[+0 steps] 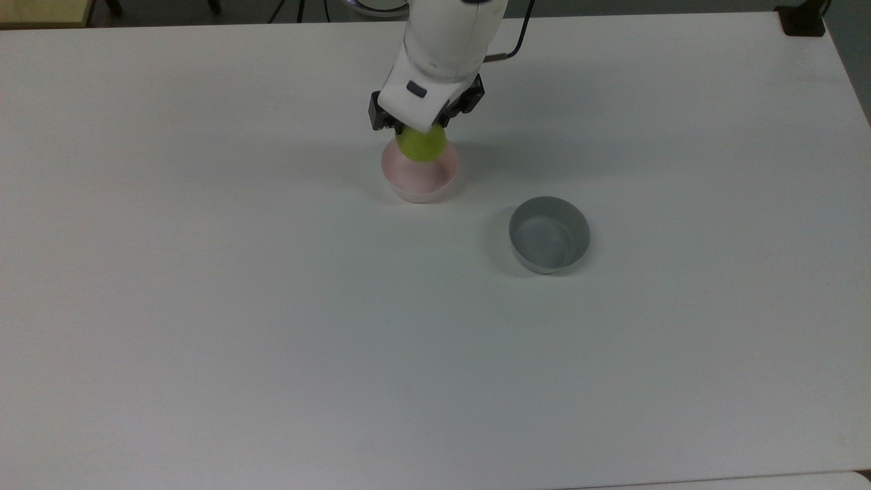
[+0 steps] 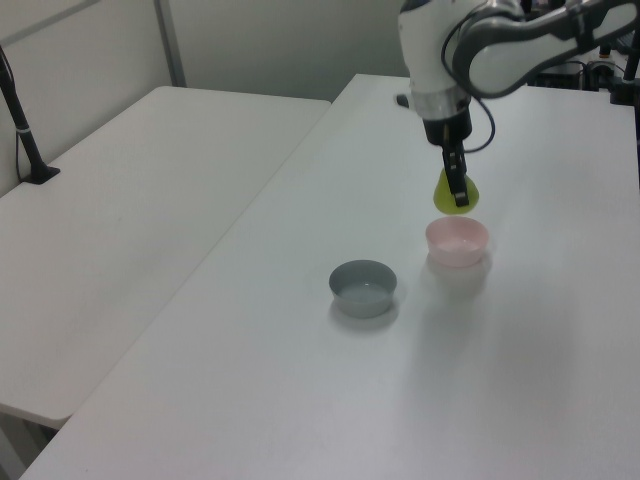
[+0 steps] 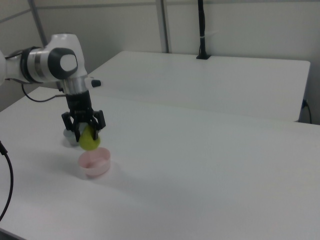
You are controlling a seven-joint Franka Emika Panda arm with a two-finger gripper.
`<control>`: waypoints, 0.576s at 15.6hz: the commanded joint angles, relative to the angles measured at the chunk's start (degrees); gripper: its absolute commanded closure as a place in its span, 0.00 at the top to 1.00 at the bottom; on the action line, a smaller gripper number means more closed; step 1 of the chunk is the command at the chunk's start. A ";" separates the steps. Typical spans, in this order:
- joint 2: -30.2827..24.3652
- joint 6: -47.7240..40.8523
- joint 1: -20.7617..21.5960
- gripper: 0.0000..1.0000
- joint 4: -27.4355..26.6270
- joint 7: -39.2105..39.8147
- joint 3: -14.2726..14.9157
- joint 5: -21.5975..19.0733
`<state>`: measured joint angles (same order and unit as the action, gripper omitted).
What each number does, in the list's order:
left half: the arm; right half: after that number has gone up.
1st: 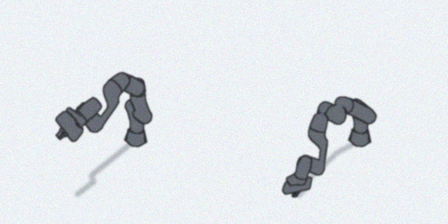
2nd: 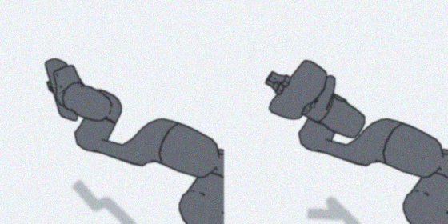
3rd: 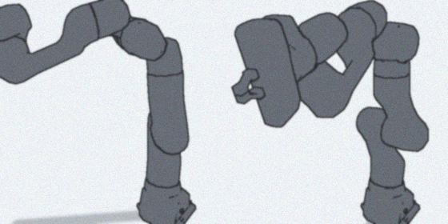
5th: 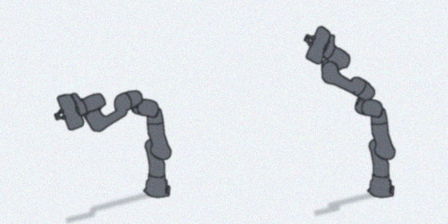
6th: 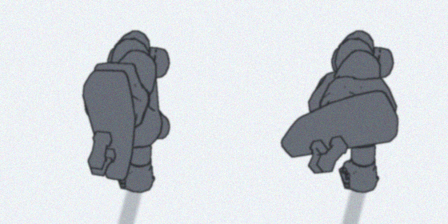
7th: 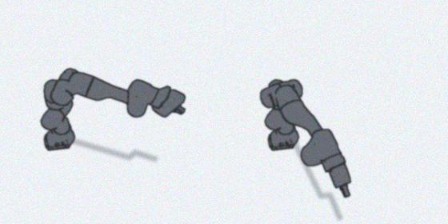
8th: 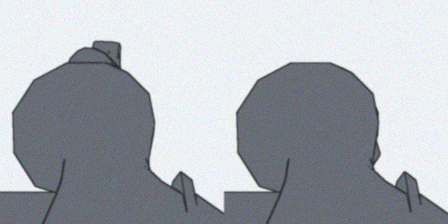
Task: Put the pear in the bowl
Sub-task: 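Lower the pear into the pink bowl and open the gripper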
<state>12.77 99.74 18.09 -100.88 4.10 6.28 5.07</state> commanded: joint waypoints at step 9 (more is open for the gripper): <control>5.60 0.55 0.81 0.62 -0.81 -0.23 0.40 0.99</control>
<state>19.17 99.82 18.29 -101.35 4.10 6.26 5.38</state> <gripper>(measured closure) 0.317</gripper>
